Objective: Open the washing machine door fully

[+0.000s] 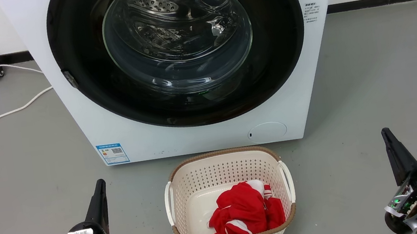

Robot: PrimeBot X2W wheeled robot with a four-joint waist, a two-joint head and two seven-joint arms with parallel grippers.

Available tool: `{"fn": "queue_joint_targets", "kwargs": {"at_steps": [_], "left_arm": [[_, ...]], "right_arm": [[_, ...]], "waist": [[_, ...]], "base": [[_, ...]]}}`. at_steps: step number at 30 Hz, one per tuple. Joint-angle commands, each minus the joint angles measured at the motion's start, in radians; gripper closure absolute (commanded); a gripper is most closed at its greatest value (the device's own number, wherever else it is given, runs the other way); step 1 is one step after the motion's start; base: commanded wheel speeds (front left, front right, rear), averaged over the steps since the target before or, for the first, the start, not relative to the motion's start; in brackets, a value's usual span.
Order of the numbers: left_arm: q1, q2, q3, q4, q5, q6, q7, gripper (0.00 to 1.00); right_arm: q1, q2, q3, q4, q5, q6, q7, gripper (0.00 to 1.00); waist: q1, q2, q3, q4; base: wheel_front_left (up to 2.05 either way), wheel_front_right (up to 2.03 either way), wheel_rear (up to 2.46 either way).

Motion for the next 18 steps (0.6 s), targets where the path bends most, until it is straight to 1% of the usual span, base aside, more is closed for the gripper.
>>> {"fn": "queue_joint_targets", "kwargs": {"at_steps": [1, 16, 17, 18], "left_arm": [[-0.009, -0.001, 0.002, 0.000, -0.002, -0.003, 0.001, 1.00], [-0.009, -0.001, 0.002, 0.000, -0.002, -0.003, 0.001, 1.00], [0.001, 0.000, -0.001, 0.002, 0.000, 0.000, -0.001, 0.00], [0.006, -0.001, -0.003, 0.010, 0.000, 0.000, -0.001, 1.00]], "right_arm": [[-0.013, 0.004, 0.001, 0.002, -0.002, 0.000, -0.001, 1.00], [-0.013, 0.004, 0.001, 0.002, -0.002, 0.000, -0.001, 1.00], [0.002, 0.000, 0.000, 0.002, 0.000, 0.000, -0.001, 0.00], [0.008, 0.000, 0.001, 0.009, 0.000, 0.000, -0.001, 1.00]], "waist": [[0.0000, 0.0000, 0.000, 0.000], [0.0000, 0.0000, 0.000, 0.000], [0.0000, 0.0000, 0.000, 0.000], [0.0000, 0.0000, 0.000, 0.000]], "base": [[0.00, 0.00, 0.00], [0.00, 0.00, 0.00], [0.00, 0.00, 0.00], [0.00, 0.00, 0.00]]}}
